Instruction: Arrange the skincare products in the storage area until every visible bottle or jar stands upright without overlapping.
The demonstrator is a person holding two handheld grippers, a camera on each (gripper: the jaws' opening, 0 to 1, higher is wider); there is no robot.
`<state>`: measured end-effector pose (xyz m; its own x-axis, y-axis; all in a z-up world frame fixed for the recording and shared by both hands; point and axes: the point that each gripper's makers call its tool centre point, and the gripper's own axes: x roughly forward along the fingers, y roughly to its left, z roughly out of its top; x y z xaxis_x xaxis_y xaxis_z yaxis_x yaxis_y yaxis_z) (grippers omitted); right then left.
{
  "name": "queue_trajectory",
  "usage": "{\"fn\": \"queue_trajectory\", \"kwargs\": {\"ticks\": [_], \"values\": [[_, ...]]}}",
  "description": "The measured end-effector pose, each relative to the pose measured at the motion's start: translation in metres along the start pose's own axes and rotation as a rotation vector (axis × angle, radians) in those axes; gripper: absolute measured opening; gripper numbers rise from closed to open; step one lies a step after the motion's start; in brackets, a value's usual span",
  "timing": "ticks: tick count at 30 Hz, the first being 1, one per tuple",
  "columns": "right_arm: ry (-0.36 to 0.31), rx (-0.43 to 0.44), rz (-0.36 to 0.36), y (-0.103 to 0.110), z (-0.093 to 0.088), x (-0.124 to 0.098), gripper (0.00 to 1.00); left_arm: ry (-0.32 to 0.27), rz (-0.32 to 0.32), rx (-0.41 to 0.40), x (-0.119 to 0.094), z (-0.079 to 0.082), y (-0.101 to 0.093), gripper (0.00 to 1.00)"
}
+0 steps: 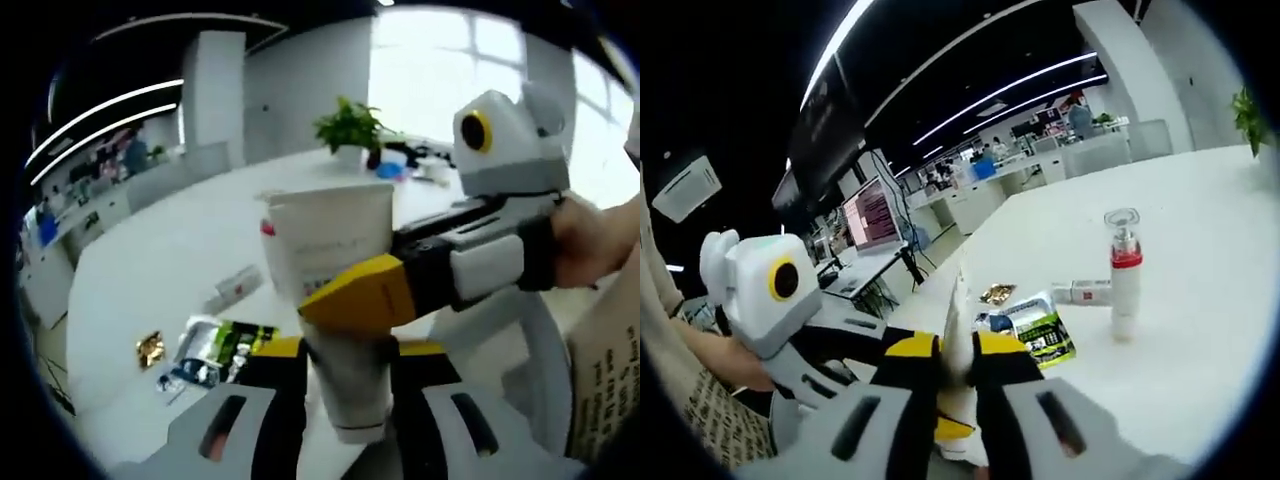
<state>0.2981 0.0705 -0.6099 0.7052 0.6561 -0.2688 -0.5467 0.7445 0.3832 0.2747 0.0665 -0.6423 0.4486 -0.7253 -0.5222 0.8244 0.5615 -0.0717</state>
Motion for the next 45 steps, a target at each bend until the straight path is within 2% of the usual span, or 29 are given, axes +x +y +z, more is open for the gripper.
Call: {"fn": "queue_trajectory", "kwargs": {"ticks": [2,4,5,11,13,16,18,20,25,29,32,35,38,45], "values": [[0.005,-0.031,0.019,0.002,-0.001,-0.001,0.11,-0.003,-0.016,-0.008,0.001,0.000,-0.002,0.29],[0.024,-0.130,0.051,0.006,-0.002,-0.004,0.11,0.003,-0.044,-0.020,0.001,-0.001,-0.005,0.28],[0.035,-0.151,0.067,0.008,-0.004,-0.005,0.10,0.003,-0.056,-0.022,0.001,-0.002,-0.006,0.28],[0.035,-0.167,0.131,0.008,-0.001,-0.013,0.10,-0.011,-0.125,-0.010,-0.001,0.002,-0.013,0.27],[0.031,-0.191,0.175,0.011,0.002,-0.016,0.10,-0.016,-0.156,0.005,-0.001,0.005,-0.015,0.26],[0.035,-0.273,0.300,0.029,0.007,-0.022,0.10,-0.020,-0.221,0.020,-0.002,0.009,-0.022,0.26],[0.043,-0.290,0.397,0.045,0.011,-0.027,0.10,-0.026,-0.281,0.056,-0.004,0.011,-0.033,0.26],[0.074,-0.352,0.456,0.053,0.012,-0.032,0.10,-0.042,-0.314,0.041,-0.007,0.015,-0.038,0.25],[0.118,-0.442,0.537,0.059,0.011,-0.038,0.10,-0.077,-0.349,0.050,-0.008,0.017,-0.045,0.22],[0.175,-0.487,0.601,0.058,0.000,-0.041,0.10,-0.050,-0.374,0.107,-0.002,0.011,-0.051,0.20],[0.211,-0.505,0.635,0.057,-0.008,-0.042,0.10,-0.020,-0.387,0.151,0.002,0.004,-0.057,0.19],[0.229,-0.510,0.644,0.052,-0.013,-0.040,0.10,-0.012,-0.386,0.160,0.007,0.000,-0.057,0.18],[0.241,-0.506,0.645,0.045,-0.019,-0.037,0.10,-0.005,-0.371,0.164,0.014,-0.004,-0.054,0.18],[0.286,-0.499,0.622,0.026,-0.036,-0.027,0.11,0.062,-0.327,0.196,0.034,-0.021,-0.043,0.18]]}}
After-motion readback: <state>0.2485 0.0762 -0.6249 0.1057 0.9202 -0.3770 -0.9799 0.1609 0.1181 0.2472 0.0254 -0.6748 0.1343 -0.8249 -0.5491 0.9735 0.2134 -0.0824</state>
